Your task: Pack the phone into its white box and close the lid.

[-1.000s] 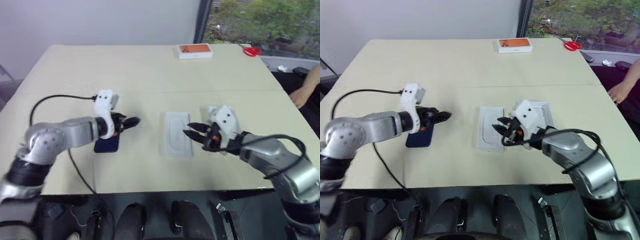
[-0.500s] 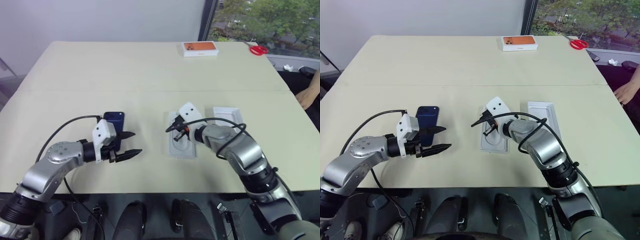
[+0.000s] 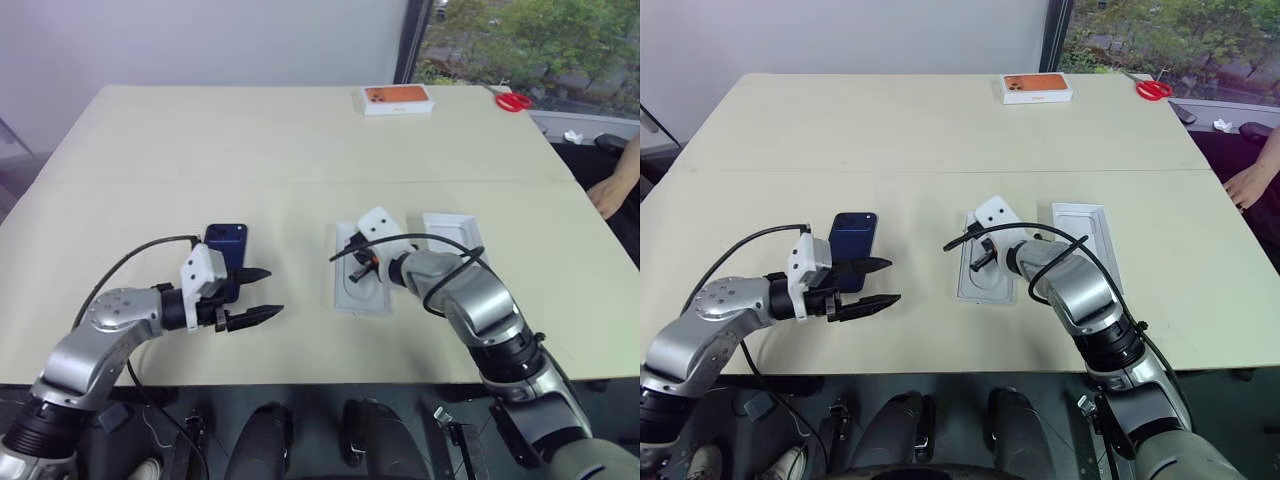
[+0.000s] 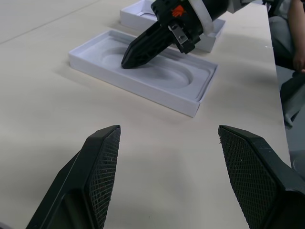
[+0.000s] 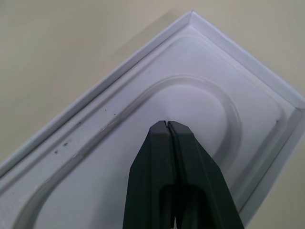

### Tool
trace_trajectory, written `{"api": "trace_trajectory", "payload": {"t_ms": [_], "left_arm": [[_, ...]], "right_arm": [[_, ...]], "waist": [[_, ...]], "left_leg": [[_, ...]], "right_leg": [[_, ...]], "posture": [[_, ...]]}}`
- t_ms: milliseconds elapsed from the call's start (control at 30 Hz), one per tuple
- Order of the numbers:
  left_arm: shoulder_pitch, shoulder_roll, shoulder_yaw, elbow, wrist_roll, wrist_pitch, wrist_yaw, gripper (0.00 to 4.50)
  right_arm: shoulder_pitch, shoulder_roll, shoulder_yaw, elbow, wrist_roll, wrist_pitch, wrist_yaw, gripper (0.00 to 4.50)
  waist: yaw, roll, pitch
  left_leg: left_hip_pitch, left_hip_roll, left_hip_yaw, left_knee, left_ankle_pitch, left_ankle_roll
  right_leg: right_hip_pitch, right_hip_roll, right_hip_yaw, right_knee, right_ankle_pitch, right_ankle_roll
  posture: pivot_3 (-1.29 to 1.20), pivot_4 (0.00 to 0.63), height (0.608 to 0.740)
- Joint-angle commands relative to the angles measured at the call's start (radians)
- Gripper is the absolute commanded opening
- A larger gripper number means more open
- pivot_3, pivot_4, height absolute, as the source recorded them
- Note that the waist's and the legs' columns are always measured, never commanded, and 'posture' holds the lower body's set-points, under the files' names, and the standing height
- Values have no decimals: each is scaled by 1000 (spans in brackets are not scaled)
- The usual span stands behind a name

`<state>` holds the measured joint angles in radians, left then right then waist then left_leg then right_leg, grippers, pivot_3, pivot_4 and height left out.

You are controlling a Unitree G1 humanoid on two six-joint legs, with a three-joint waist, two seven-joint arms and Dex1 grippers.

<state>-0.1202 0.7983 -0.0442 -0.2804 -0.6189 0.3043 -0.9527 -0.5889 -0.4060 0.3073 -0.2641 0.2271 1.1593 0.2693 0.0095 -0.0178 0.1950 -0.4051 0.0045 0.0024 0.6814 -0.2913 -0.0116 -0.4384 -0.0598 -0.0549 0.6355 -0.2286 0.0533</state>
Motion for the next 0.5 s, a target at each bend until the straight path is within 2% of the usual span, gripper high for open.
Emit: {"api": "trace_trajectory", "payload": {"t_ms": [33,133,267,400,500], "left_arm": [[3,-16,34,-35,4,12,2,3455],[4,-29,44,-38,8,26,11,3455],[7,-36,55,-22,27,27,16,3455],[3,-48,53,-22,39,30,10,3455],[-4,-59,44,-15,51,29,5,3455]], "right_arm": [[14,-14,-14,-61,-20,-45,13,50],[22,-44,-72,-124,-6,-41,38,50],[43,-130,-272,-309,103,99,121,50],[72,-180,-392,-375,158,204,151,50],[99,-193,-433,-388,174,243,153,50]], "waist": [[0,0,0],[-1,0,0],[4,1,0],[2,0,0],[0,0,0]], "left_leg": [[0,0,0,0,0,0],[-1,0,0,0,0,0],[-2,0,-1,0,0,0],[-1,0,-1,0,0,0],[0,2,-1,0,0,0]], "right_leg": [[0,0,0,0,0,0],[0,0,0,0,0,0],[-1,0,0,0,0,0],[0,0,-1,-1,0,0],[0,2,0,0,0,0]], "posture": [[0,150,740],[0,150,740],[0,150,740],[0,150,740],[0,150,740]]}}
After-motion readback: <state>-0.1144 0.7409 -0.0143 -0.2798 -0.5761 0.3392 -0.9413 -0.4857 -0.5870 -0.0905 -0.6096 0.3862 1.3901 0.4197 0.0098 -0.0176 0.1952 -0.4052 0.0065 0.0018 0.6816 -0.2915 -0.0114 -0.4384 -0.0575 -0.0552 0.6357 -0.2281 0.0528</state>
